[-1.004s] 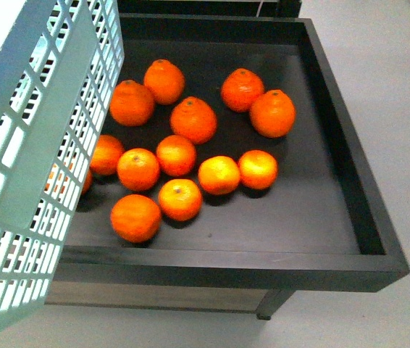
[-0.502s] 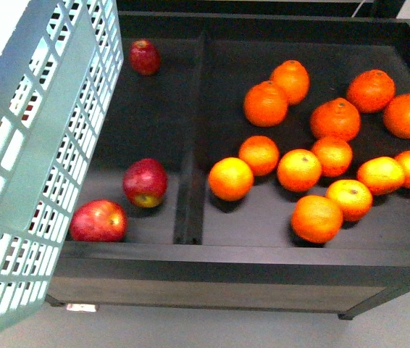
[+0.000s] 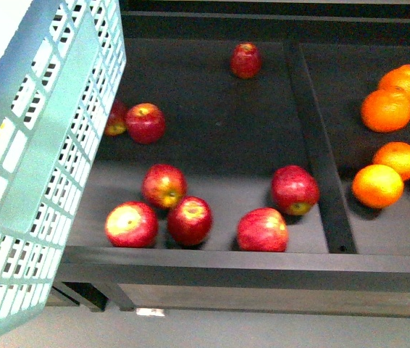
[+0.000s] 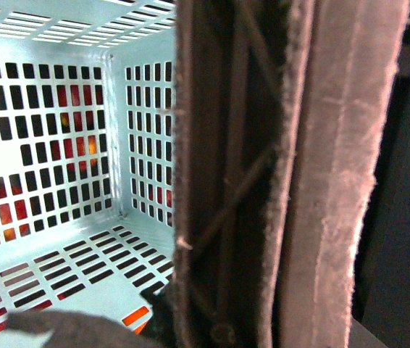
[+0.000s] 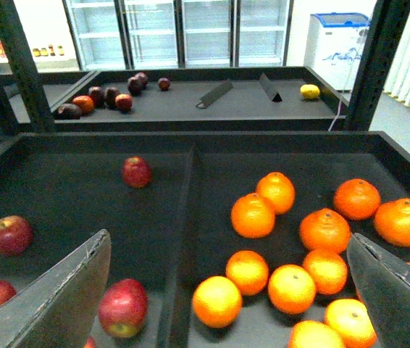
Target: Pick lemon and mango into basket
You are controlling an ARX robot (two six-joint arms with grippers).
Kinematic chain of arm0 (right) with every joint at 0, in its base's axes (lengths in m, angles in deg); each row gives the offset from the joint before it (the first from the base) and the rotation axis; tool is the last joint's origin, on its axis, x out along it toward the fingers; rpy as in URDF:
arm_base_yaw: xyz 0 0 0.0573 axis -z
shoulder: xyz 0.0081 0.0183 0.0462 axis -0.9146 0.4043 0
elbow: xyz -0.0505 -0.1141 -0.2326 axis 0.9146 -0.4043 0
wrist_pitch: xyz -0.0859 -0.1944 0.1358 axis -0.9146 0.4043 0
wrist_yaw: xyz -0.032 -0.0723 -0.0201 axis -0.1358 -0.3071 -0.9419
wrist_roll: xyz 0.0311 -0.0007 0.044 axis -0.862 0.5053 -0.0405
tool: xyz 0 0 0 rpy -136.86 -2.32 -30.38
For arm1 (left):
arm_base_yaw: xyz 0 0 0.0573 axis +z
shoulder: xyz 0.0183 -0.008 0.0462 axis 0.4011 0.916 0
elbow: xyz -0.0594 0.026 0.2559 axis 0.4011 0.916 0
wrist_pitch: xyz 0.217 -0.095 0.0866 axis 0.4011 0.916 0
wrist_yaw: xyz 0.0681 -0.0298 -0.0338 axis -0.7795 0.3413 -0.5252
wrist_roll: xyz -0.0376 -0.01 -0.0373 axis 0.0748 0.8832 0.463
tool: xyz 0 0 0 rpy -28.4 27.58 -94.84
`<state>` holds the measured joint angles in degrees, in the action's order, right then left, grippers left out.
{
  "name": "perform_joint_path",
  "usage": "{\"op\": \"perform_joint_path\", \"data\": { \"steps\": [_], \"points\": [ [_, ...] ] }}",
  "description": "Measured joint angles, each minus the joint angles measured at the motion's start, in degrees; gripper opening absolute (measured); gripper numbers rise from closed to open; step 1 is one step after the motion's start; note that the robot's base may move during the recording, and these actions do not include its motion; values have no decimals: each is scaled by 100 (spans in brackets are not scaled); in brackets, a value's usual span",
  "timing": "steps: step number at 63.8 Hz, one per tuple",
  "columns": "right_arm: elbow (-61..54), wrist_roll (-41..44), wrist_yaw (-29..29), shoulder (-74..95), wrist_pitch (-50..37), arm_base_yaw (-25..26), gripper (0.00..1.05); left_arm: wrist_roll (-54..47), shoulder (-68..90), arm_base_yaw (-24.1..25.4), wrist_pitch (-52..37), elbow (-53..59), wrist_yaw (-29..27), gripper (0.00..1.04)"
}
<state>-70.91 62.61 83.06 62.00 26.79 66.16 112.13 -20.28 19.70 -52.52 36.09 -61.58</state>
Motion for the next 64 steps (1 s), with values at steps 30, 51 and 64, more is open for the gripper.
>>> {"op": "perform_joint_path", "data": {
  "steps": [30,51,64],
  "points": [
    [0,0,-2,0,0,0,96,-2,0,0,0,0,0,14],
    [0,-2,-2,0,0,0,96,-2,-2,0,0,0,-9,14],
    [0,-7,0,2,2,0,96,-2,-2,0,0,0,-11,14]
  ]
}}
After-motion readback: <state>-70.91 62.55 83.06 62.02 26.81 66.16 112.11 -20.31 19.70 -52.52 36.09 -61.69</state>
